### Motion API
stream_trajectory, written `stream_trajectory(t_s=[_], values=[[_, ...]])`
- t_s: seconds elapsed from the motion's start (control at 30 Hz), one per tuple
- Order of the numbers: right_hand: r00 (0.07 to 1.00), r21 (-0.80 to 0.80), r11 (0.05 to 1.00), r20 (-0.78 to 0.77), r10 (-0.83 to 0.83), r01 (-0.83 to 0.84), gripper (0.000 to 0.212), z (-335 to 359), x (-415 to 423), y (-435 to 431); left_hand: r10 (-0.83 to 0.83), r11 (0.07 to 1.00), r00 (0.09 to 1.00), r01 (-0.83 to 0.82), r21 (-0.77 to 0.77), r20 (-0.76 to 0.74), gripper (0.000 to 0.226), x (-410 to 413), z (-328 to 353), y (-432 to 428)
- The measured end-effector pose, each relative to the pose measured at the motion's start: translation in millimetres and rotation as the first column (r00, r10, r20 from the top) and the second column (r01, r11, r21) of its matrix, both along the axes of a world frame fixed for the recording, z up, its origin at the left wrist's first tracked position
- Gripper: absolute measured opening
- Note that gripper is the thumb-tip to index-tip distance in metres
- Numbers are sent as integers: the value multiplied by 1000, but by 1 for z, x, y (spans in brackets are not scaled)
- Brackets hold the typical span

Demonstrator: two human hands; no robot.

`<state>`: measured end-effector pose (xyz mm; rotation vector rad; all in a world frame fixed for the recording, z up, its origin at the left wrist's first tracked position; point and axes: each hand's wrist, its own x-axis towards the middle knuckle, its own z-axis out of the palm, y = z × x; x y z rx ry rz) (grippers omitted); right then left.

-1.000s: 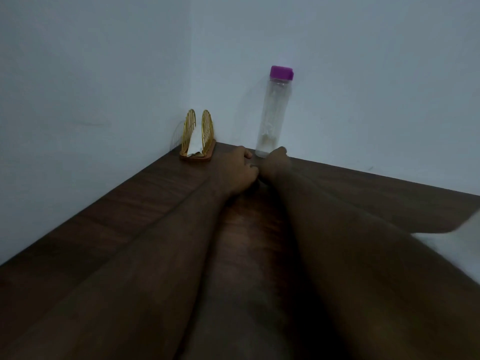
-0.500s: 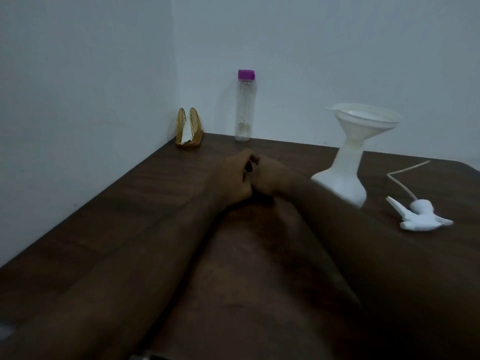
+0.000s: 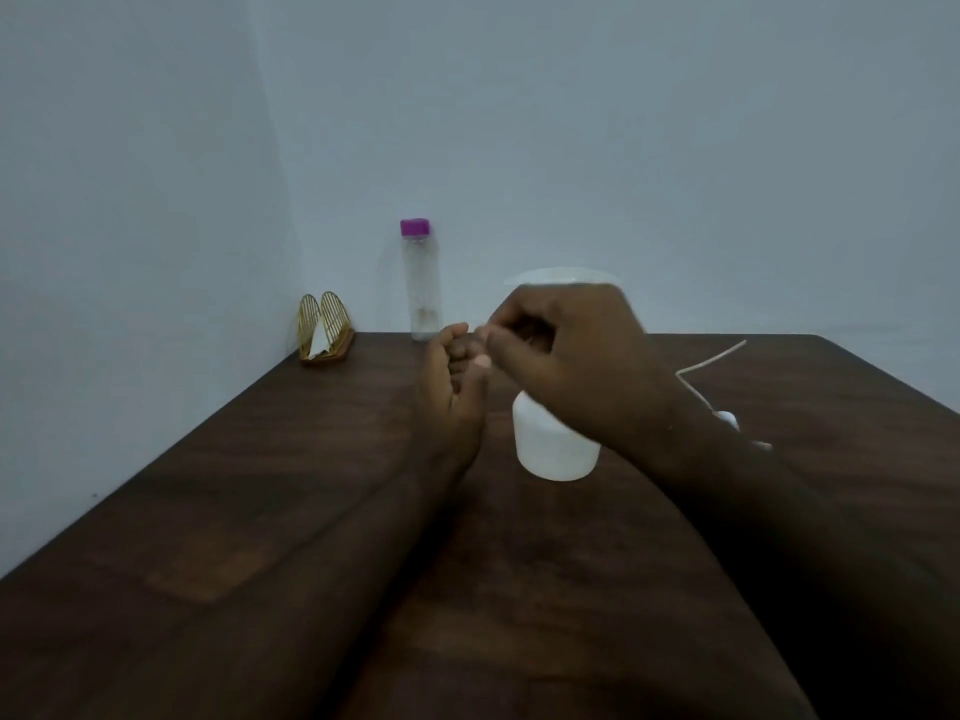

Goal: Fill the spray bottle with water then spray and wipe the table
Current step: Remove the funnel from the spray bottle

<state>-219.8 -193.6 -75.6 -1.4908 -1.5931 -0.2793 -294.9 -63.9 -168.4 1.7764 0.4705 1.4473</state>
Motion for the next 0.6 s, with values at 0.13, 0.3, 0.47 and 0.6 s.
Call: stream_trajectory(t_s=[0.13,0.3,0.47,0.6], values=[[973,152,975,-192,-130,160,9,-3,24,4,-48,951,994,76,-301,100,49,20,41,-11],[942,91,966,-259,-211,241,12,-13,48,8,22,928,999,-6,-372,40,34,29,77,-13],[920,66,966,-330,-213,248,11,-12,58,11,-25,931,999,14,-364,-26,19,29,85,-11],[867,74,972,-472,-162,222,21,-11,58,8,-130,870,991,124,-478,21,16,22,83,-26]])
